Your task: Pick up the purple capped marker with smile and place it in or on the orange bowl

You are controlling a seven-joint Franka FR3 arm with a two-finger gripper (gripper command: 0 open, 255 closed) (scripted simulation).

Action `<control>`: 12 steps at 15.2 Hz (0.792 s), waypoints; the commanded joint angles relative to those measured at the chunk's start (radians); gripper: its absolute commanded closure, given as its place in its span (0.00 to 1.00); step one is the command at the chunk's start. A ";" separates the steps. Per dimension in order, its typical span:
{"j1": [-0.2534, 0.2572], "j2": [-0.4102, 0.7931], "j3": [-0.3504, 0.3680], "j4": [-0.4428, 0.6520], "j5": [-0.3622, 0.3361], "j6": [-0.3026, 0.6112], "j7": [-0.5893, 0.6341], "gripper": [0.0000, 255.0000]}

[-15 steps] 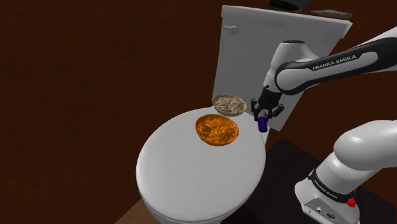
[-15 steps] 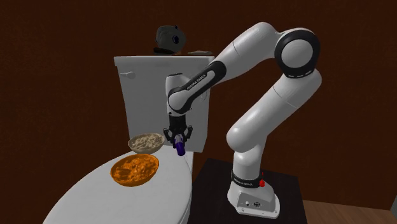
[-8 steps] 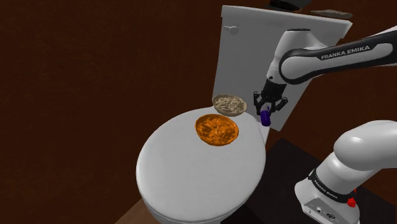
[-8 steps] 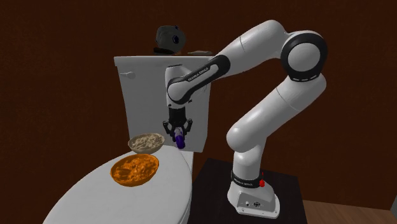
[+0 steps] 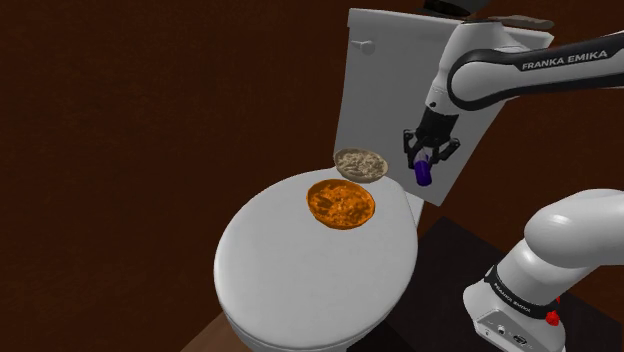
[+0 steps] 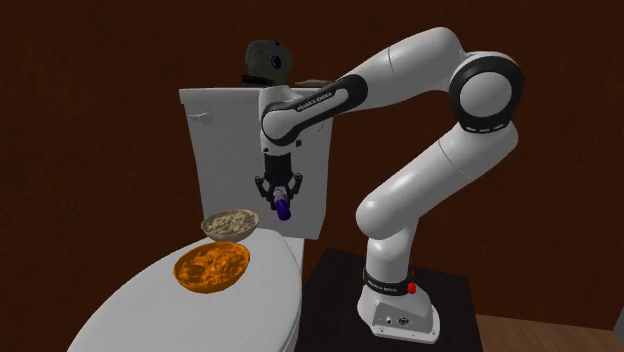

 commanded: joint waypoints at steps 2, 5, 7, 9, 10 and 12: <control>-0.002 -0.012 -0.006 0.034 -0.005 -0.046 -0.001 1.00; 0.020 0.019 0.040 0.060 0.021 -0.040 0.050 1.00; 0.038 0.054 0.086 0.089 0.043 -0.030 0.101 1.00; 0.052 0.095 0.132 0.122 0.061 -0.021 0.152 1.00; 0.058 0.116 0.154 0.141 0.068 -0.016 0.178 1.00; 0.066 0.162 0.200 0.181 0.077 -0.006 0.229 1.00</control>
